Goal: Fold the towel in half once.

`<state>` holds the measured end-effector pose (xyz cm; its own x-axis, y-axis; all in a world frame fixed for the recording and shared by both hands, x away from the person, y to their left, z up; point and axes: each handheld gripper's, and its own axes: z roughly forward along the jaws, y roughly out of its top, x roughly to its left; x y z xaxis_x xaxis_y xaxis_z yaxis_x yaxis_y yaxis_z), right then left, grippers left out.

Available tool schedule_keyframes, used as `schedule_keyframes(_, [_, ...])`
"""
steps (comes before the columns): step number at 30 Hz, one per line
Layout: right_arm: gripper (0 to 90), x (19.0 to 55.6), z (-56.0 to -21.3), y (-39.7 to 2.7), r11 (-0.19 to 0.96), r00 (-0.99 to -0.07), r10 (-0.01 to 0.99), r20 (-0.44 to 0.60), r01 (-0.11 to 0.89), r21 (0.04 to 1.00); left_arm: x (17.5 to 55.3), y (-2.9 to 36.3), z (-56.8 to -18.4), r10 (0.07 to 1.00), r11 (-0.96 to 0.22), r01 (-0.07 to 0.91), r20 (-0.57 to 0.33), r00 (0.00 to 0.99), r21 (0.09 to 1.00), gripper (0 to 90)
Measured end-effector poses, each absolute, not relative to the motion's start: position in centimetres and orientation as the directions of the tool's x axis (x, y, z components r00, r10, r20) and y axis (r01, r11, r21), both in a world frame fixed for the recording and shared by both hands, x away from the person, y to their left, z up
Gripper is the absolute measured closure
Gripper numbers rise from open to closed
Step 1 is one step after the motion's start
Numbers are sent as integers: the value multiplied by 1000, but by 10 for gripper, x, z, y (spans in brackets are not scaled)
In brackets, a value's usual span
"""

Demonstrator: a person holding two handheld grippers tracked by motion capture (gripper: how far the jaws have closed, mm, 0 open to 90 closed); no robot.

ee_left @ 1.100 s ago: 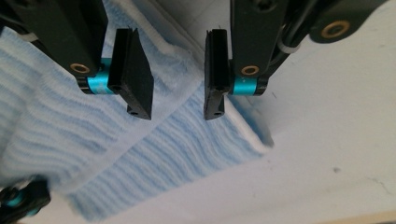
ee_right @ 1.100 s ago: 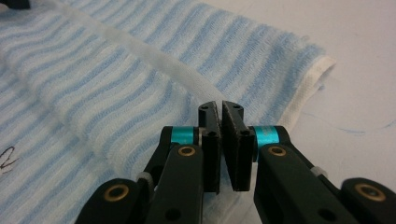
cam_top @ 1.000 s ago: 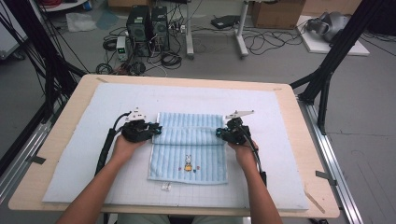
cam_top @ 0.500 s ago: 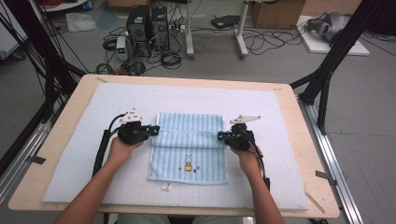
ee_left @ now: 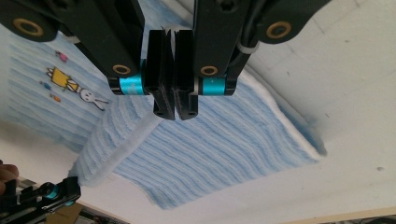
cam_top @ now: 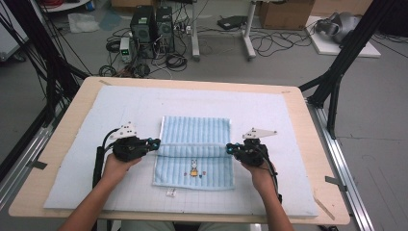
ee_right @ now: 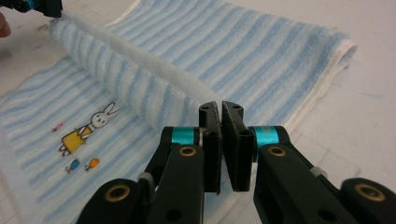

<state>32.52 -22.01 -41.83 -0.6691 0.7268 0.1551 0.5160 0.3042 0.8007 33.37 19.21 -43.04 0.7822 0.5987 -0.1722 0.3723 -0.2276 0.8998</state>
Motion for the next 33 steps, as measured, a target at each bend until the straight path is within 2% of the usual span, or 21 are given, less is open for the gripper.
schedule_keyframes(8, [862, 303, -421, -222, 276, -663, 727, 178, 519, 809, 311, 193, -433, 595, -208, 372, -185, 782, 904, 868])
schedule_keyframes(21, [875, 265, -423, -222, 276, -654, 741, 155, 507, 817, 273, 194, -434, 592, -214, 350, -164, 789, 912, 870])
schedule_keyframes(33, [892, 245, -427, -221, 297, -653, 744, 141, 512, 806, 256, 195, -438, 589, -231, 361, -166, 791, 903, 870])
